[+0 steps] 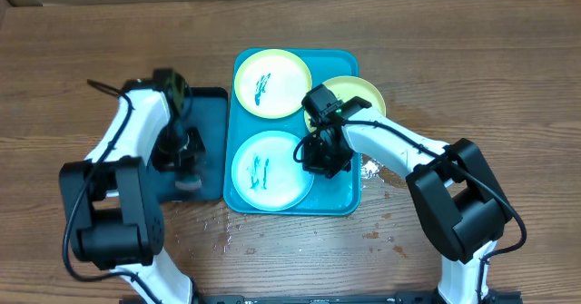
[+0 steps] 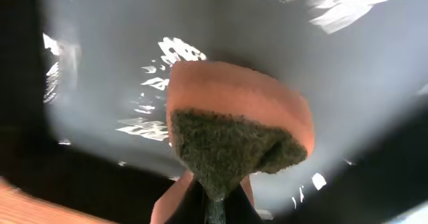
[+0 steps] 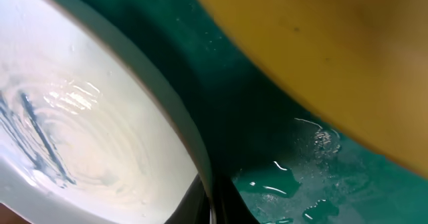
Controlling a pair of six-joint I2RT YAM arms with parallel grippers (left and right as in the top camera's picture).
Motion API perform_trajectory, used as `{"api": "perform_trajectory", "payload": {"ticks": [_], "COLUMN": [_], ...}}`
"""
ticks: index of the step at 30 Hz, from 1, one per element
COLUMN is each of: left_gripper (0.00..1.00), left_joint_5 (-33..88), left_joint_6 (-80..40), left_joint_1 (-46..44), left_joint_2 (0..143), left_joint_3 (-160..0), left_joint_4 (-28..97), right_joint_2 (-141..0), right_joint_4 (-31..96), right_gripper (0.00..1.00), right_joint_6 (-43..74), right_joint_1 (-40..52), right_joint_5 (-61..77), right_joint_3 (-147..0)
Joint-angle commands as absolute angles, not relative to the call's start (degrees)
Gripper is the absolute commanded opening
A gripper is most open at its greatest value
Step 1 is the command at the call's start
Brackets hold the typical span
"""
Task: Clean dirty plates on tray and stack at the side
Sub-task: 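Grasp the sponge with the left gripper and the white plate rim with the right, then scrub the white plate with the sponge in the left gripper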
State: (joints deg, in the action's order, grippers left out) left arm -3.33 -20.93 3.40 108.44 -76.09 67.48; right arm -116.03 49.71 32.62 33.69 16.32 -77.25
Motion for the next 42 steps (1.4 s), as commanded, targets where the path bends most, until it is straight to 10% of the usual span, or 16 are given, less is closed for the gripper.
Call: {"api": "perform_trajectory", "payload": {"ticks": [1,18,34,42], "left_gripper": [0.04,0.04,0.04,0.04], "left_joint_5": [2.24,7.09,-19.79,-12.82], "left_joint_6": [-17.10,-21.87,-24.88,-20.53], "left_joint_1": [1.54,-24.10,-15.66,-11.49], "left_joint_2": [101.12,111.28,119.77,119.77], "left_joint_3": [-82.87,-77.76,-78.59,-79.77], "left_joint_4": [69.49,50.11,64.82,63.26], "right_joint_2": [-117.08,-117.08,-117.08,-117.08], "right_joint_4": [48.18,47.92,49.41,49.54], "right_gripper": [0.04,0.04,0.04,0.04], "right_joint_6": [37.60,34.02,32.34,32.34], "right_joint_1": [30.94,33.93,35.68,35.68], "right_joint_5": [12.49,12.64,12.43,12.43], "right_joint_3": [-76.84,-76.82,-76.82,-76.82]}}
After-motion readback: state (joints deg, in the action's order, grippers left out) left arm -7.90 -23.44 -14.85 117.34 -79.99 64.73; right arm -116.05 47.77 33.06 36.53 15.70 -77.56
